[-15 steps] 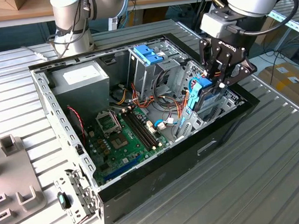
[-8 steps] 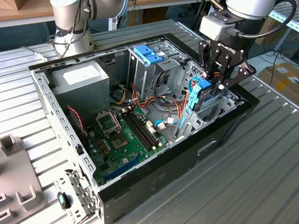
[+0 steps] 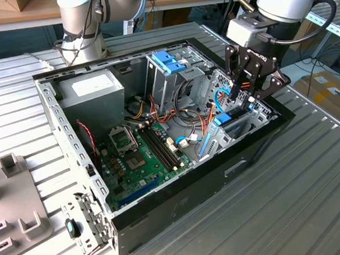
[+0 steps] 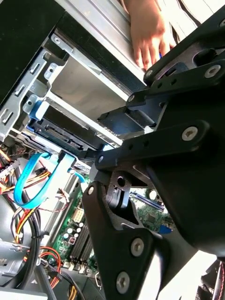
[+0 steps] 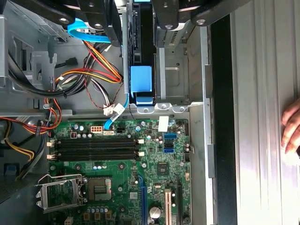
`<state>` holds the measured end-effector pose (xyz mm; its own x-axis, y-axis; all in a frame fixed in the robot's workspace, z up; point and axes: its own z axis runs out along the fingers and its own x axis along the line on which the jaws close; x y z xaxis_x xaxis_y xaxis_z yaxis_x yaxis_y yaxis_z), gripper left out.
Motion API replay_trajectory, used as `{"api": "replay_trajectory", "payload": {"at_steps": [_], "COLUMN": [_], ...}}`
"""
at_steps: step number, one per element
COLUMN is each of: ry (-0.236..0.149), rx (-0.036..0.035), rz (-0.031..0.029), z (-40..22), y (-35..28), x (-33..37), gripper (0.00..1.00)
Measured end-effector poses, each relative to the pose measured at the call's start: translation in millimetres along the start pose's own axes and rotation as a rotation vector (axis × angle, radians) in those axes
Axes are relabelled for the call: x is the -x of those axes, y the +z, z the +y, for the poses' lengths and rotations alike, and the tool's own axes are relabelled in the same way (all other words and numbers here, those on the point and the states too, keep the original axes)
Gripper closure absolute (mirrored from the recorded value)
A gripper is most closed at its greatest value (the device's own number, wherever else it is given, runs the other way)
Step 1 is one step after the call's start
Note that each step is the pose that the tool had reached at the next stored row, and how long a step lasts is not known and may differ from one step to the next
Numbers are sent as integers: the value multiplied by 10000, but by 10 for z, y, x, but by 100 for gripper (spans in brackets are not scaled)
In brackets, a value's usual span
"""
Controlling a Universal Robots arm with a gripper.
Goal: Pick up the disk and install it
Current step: 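Insert the disk into the insertion slot, then insert the first disk wire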
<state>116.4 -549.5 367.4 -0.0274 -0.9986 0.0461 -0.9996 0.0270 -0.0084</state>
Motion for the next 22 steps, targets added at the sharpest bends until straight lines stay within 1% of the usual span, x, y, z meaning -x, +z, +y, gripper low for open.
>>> {"api": "replay_trajectory", "payload": {"at_steps": [4, 7, 22], "ry": [0, 0, 0], "rx": [0, 0, 0], "rz": [-2, -1, 0], "z": [2, 26, 34], "y": [8, 23, 23], "x": [1, 0, 0], "gripper": [58, 58, 58]}}
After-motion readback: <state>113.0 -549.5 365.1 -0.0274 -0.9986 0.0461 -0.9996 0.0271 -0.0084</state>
